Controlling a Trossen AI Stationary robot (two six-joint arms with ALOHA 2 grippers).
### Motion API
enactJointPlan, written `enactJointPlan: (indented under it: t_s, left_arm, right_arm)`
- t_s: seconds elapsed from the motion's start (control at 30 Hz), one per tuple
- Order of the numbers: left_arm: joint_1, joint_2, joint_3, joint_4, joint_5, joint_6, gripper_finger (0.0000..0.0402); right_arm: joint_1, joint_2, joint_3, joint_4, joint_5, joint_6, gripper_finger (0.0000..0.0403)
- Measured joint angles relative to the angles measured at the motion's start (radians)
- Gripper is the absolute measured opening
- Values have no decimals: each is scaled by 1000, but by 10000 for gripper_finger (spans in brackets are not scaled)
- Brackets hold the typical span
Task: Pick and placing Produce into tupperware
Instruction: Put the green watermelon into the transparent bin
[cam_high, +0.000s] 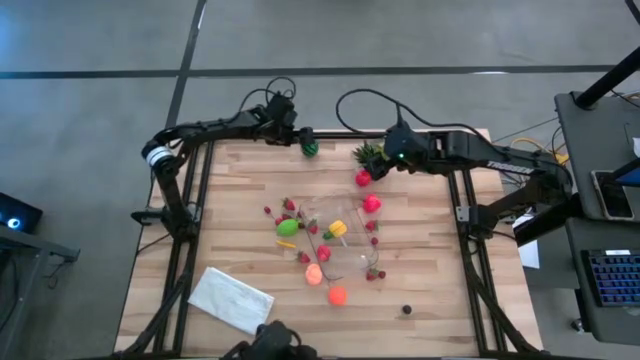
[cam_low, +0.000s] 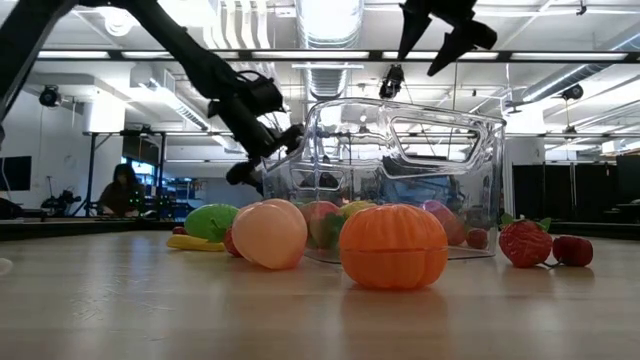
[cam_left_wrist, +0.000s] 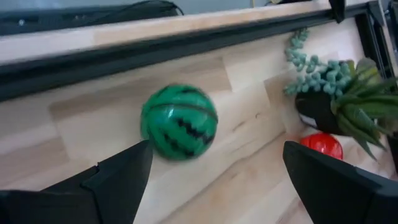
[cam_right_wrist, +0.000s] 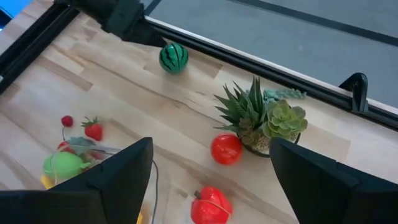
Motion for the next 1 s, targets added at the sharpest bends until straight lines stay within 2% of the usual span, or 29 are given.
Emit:
enactJointPlan:
  t_s: [0.33, 1.0]
  left_arm:
    - [0, 109, 68, -20, 0, -26, 347]
    - [-1, 178, 65, -17, -60, -29, 347]
  right_arm:
    - [0, 5, 0, 0, 2, -1, 318]
    - [0, 5, -8, 1, 9, -31, 321]
